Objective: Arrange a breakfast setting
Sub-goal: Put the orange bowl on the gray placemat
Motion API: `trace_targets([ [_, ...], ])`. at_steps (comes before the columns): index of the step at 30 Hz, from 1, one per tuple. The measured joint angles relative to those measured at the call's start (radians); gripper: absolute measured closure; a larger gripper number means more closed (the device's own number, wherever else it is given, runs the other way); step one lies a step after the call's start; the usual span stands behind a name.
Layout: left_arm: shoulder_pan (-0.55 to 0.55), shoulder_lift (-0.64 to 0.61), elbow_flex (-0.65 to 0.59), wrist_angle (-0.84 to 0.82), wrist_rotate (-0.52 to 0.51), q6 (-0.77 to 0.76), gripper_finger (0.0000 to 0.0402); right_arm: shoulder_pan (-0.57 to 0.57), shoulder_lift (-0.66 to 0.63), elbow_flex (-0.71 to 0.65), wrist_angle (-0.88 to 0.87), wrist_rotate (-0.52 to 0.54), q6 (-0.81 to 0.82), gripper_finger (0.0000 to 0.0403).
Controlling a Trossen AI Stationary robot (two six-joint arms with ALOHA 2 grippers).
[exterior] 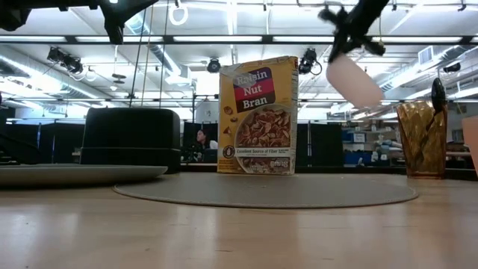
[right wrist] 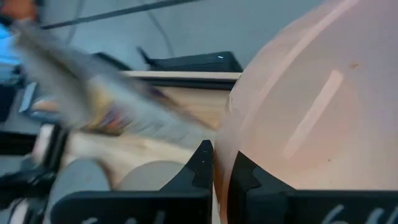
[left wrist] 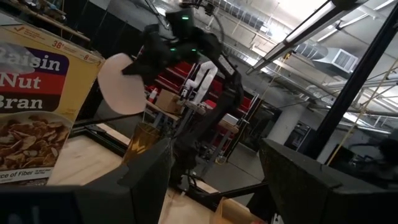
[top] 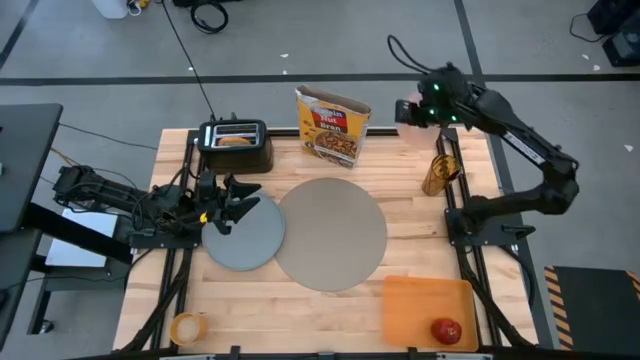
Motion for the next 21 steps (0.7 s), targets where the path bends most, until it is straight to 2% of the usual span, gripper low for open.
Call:
trace_targets([
  [6,0.000,0.000,0.000,0.000,0.000,0.000,0.0150,0.270,-0.108,0.000,-0.003,0.127,-0.001,0.0389],
  [10,0.000,0.000,0.000,0.000,0.000,0.000,0.0150,0.483,-0.114,0.000,-0.014,0.179,-0.006,0.0389],
  [13,0.000,0.000,0.000,0.000,0.000,0.000,0.0150,0.638,-0.071,0.000,-0.011,0.202,-0.041,0.0388],
  [18,0.000,0.000,0.000,-0.002,0.000,0.000,0.0150,0.842,0.075,0.000,0.041,0.222,-0.159,0.0380],
  [21,-0.003,0.000,0.000,-0.007,0.004,-0.014,0.0150,0.912,0.193,0.000,0.066,0.157,-0.245,0.0386],
])
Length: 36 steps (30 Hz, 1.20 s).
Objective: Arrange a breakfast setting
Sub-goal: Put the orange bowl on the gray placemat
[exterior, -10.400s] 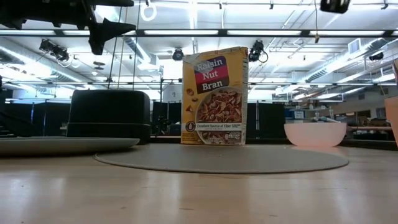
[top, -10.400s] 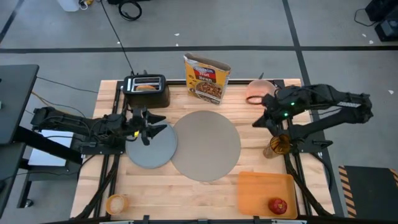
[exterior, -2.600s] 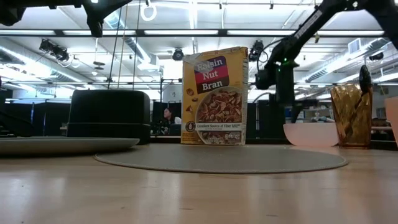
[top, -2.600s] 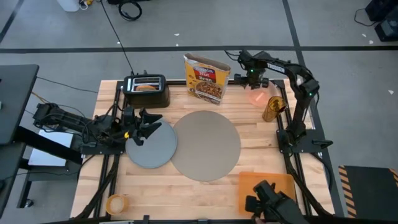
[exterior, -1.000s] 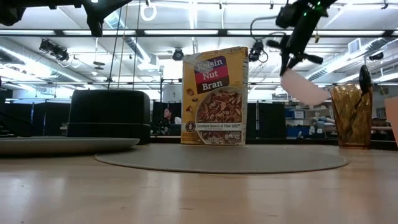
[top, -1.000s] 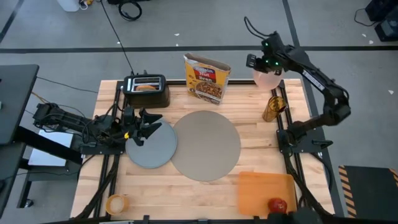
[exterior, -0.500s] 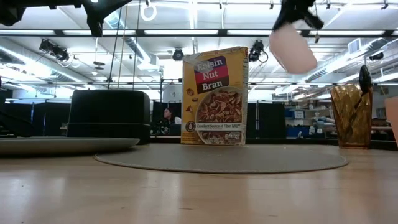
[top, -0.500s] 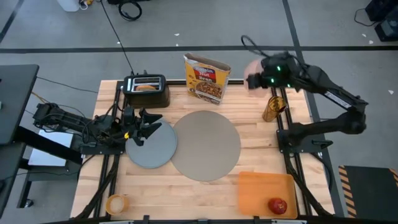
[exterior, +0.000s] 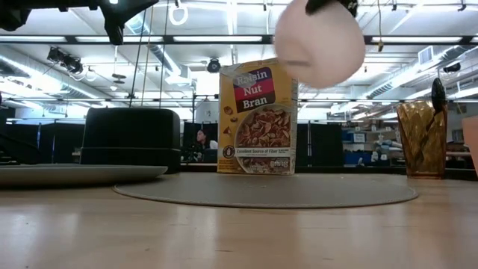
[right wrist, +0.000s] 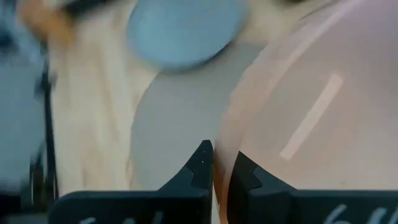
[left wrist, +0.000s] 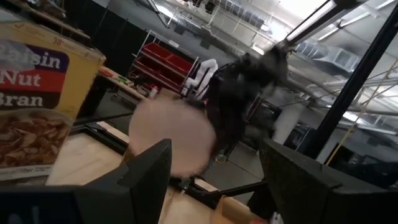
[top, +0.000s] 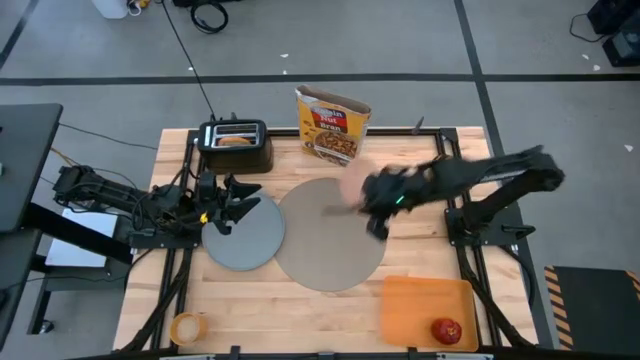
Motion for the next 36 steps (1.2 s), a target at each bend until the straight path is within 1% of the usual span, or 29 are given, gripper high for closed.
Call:
trace_targets([
  [3,-0.018,0.000,0.009,-0.005,0.043,-0.043,0.0150,0.032,0.119,0.000,0.033,-0.106,-0.097,0.0389],
  [7,-0.077,0.000,0.068,-0.066,0.051,-0.010,0.0150,0.044,0.254,0.000,0.058,-0.135,-0.186,0.0389],
  [10,-0.111,0.001,0.140,-0.177,0.048,0.019,0.0150,0.043,0.335,0.007,0.069,-0.132,-0.286,0.0389],
  [12,-0.124,0.000,0.202,-0.291,0.047,0.022,0.0150,0.042,0.391,0.046,0.034,-0.108,-0.369,0.0388],
  [14,-0.125,0.001,0.262,-0.429,0.048,0.023,0.0150,0.043,0.449,0.116,-0.033,-0.088,-0.464,0.0389],
  [17,-0.124,0.000,0.341,-0.589,0.044,0.024,0.0150,0.043,0.530,0.240,-0.134,-0.063,-0.606,0.0388],
  [19,-0.124,0.000,0.379,-0.665,0.042,0.026,0.0150,0.046,0.582,0.307,-0.182,-0.052,-0.704,0.0388],
  [21,-0.124,0.000,0.405,-0.715,0.031,0.035,0.0150,0.052,0.626,0.346,-0.209,-0.025,-0.780,0.0388],
  [24,-0.124,0.000,0.412,-0.719,0.023,0.041,0.0150,0.055,0.677,0.359,-0.275,0.055,-0.810,0.0388],
  [26,-0.123,0.000,0.412,-0.721,0.022,0.041,0.0150,0.044,0.696,0.359,-0.320,0.068,-0.798,0.0388],
  [31,-0.123,0.008,0.412,-0.743,0.023,0.041,0.0150,0.024,0.711,0.325,-0.310,0.064,-0.761,0.0388],
  [36,-0.123,0.011,0.412,-0.739,0.022,0.042,0.0150,0.027,0.710,0.315,-0.290,0.013,-0.762,0.0387],
])
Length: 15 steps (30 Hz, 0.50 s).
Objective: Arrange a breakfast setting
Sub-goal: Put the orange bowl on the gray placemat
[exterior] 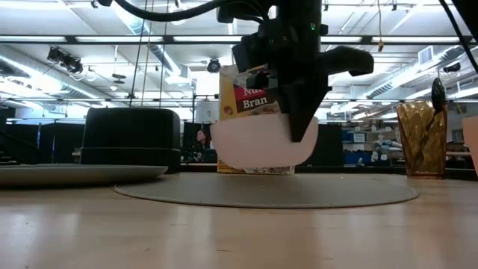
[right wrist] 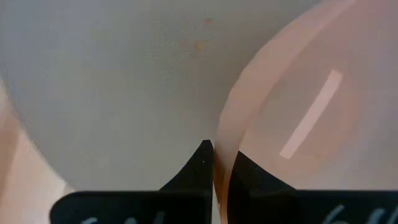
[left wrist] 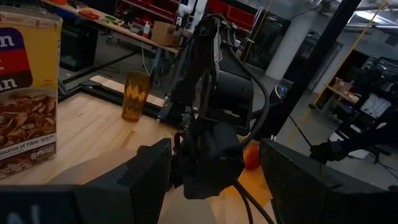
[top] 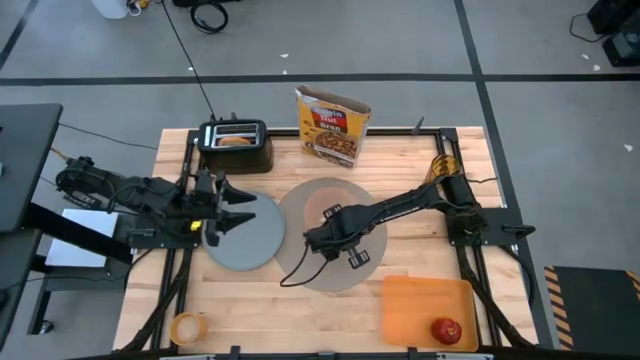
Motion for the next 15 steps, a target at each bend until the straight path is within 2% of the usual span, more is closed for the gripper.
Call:
trace_targets([
  [10,0.000,0.010,0.000,0.002,0.000,0.007,0.0150,0.011,0.000,-0.033,0.038,-0.044,-0.076,0.0384],
  [15,-0.002,0.014,0.000,0.001,0.000,0.007,0.0150,0.018,0.000,-0.053,0.058,-0.033,-0.077,0.0351],
])
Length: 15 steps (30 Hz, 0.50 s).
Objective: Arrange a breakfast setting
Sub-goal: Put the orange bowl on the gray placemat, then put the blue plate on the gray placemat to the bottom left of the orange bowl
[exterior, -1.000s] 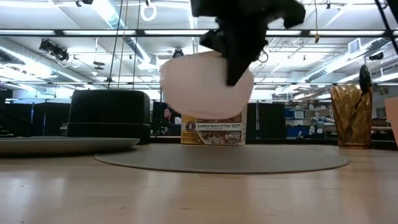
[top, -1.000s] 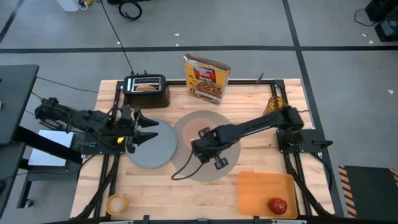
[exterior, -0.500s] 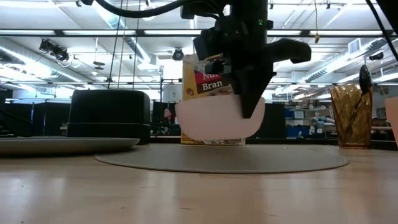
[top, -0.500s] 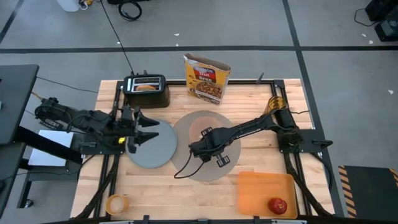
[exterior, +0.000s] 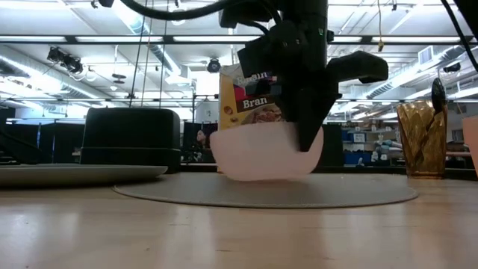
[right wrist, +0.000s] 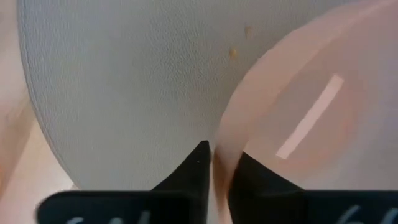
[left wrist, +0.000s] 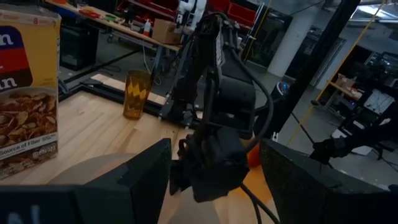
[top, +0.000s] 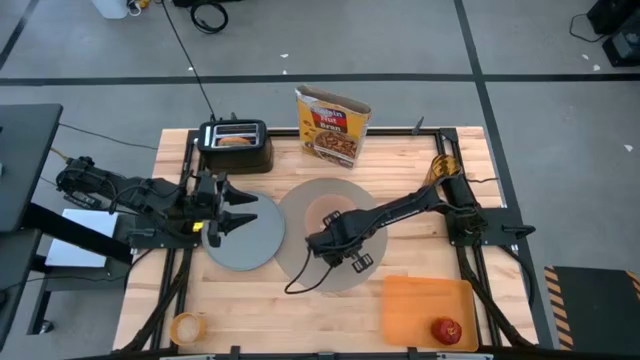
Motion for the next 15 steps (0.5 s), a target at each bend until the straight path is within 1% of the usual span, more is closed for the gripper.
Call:
trace_targets([
  [5,0.000,0.011,0.000,0.001,0.000,0.000,0.0150,0.002,0.000,-0.003,0.024,0.018,0.035,0.0301],
  [8,0.000,0.020,0.000,-0.004,0.001,-0.001,0.0150,0.003,0.000,0.012,0.008,0.039,0.065,0.0276],
  [11,0.000,0.032,0.000,-0.006,0.001,0.000,0.0150,0.003,-0.002,0.067,-0.024,0.055,0.081,0.0260],
  [15,-0.016,0.046,0.000,-0.055,0.000,-0.031,0.0150,0.004,-0.002,0.184,-0.107,0.060,0.084,0.0253],
])
